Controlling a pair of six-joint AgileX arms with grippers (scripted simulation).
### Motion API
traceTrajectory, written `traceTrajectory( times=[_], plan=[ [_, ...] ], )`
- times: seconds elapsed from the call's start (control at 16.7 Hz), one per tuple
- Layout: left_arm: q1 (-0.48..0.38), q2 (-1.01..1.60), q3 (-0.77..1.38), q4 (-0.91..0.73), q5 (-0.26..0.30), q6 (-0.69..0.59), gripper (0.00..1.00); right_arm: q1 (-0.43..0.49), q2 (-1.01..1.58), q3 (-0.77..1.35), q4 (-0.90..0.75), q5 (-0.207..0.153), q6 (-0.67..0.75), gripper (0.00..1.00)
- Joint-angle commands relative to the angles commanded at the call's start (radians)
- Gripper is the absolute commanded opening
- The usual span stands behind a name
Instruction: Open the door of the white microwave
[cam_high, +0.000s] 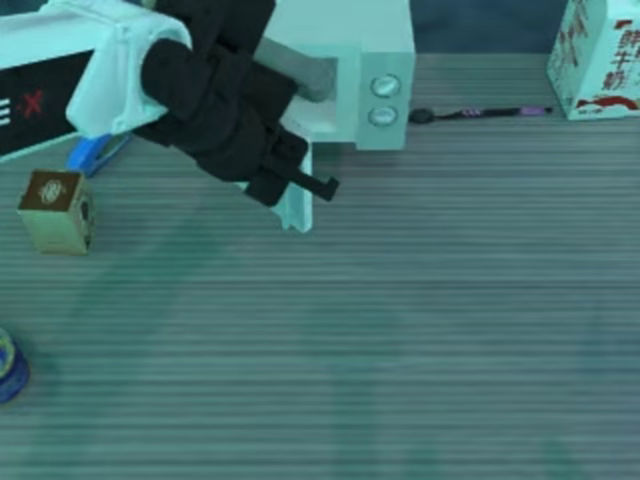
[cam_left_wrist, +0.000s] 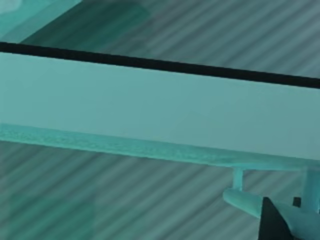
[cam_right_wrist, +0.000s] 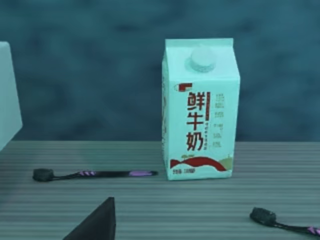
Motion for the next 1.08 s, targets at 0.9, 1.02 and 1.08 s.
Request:
traceTrajectory(
  times=[0.9, 1.02, 1.08],
  plan=[
    [0.035, -0.036, -0.044, -0.002, 0.056, 0.098, 0.0, 0.0, 0.0, 0.0, 0.0, 0.0, 0.0, 1.0],
    [0.035, -0.036, -0.044, -0.002, 0.056, 0.098, 0.0, 0.0, 0.0, 0.0, 0.0, 0.0, 0.0, 1.0],
    [0.035, -0.036, -0.044, -0.002, 0.056, 0.098, 0.0, 0.0, 0.0, 0.0, 0.0, 0.0, 0.0, 1.0]
  ],
)
